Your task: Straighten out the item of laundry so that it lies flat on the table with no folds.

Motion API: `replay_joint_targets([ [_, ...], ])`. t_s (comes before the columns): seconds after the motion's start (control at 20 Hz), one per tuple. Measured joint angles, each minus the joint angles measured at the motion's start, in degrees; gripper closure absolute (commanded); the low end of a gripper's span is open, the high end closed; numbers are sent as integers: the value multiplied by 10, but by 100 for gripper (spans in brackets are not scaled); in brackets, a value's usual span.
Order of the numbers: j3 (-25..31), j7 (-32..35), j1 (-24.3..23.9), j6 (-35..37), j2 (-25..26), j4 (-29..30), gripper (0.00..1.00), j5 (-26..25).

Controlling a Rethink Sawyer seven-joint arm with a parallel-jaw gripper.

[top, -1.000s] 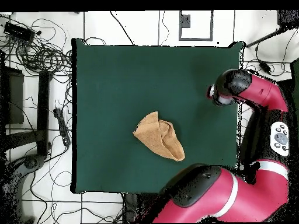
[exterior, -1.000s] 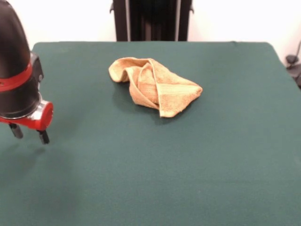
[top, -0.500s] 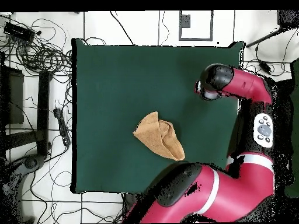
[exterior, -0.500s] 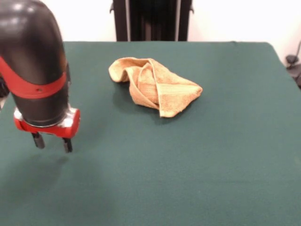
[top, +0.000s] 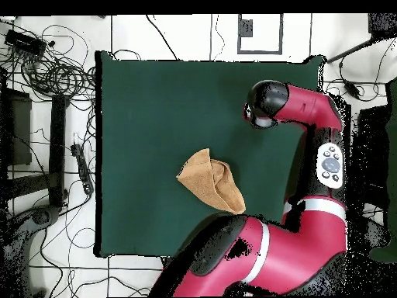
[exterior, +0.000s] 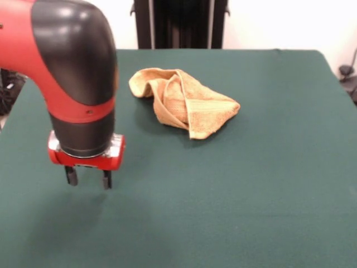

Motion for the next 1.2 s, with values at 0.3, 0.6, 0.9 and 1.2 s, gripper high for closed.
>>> replay_joint_targets([
  [0.3, 0, 0, 15, -30, 0, 12, 0, 2],
  [0.6, -6, 0, 32, -58, 1, 21, 0, 6],
  [0.9, -14, 0, 57, -80, 8, 21, 0, 17],
  [1.2, -37, 3, 71, -81, 17, 7, 0, 25],
])
